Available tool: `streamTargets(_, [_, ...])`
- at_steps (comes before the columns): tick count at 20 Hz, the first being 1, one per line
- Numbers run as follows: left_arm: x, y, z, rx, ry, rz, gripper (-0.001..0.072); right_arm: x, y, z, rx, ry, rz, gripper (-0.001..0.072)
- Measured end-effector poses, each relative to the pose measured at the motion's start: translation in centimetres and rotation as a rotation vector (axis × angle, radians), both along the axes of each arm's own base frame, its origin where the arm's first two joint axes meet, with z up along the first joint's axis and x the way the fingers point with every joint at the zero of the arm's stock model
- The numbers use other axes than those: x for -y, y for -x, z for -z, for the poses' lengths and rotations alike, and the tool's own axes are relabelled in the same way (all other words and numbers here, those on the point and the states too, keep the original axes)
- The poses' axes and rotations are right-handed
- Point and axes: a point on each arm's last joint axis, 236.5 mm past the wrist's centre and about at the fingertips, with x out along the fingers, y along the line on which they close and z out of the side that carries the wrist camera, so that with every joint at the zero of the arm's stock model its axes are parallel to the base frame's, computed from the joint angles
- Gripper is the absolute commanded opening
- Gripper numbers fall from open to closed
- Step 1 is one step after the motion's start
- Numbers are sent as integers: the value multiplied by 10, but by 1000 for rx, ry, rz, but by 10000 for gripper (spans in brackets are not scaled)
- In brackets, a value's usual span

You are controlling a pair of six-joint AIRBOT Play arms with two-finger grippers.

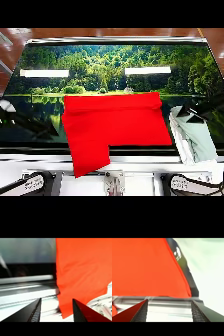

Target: Fold the shirts.

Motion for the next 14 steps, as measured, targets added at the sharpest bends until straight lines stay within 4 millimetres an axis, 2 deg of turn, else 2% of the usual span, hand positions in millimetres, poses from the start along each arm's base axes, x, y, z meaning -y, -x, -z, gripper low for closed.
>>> streamTargets(2, [14,22,18,-22,31,-25,439,-1,8,5,-10,-19,13,638])
streamTargets(5, [28,41,39,-41,52,-33,439,1,13,13,-11,-18,27,638])
streamTargets(11, [59,49,56,-61,107,-17,435,8,13,19,-1,8,35,638])
streamTargets(14, [71,52,62,-69,114,9,152,11,15,22,-5,23,33,638])
